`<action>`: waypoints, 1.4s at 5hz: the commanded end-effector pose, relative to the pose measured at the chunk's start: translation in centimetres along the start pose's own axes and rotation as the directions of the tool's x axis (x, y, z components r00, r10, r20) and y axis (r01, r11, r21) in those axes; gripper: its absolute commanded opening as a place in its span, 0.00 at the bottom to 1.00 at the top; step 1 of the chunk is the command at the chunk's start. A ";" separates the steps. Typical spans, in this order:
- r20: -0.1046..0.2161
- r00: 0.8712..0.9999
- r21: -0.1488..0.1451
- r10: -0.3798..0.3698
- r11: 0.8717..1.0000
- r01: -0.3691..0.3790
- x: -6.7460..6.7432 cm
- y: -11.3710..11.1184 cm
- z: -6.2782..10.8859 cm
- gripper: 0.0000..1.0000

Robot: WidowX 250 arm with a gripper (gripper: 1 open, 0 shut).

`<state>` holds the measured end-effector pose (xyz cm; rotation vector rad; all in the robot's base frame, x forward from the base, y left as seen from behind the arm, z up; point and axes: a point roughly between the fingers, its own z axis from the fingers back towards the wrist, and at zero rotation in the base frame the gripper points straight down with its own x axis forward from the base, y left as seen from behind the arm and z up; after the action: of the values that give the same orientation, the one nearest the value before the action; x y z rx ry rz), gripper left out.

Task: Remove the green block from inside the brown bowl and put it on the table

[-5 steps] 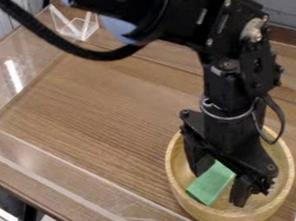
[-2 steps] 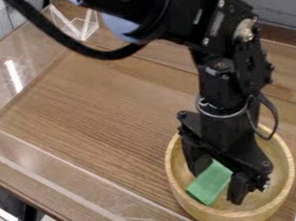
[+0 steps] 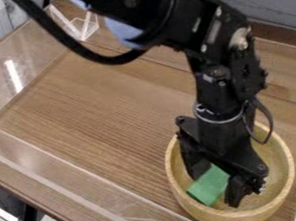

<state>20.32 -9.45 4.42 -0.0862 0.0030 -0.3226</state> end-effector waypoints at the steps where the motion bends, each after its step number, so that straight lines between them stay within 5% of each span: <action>1: 0.025 1.000 -0.004 0.007 1.000 -0.007 0.6 0.3 -0.5 1.00; 2: 0.027 1.000 -0.007 0.013 1.000 -0.012 0.6 0.4 -0.7 0.00; 7: 0.009 0.995 -0.023 0.104 0.994 -0.104 0.2 1.0 5.0 0.00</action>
<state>20.10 -8.04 8.04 -0.1008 0.0552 -0.2191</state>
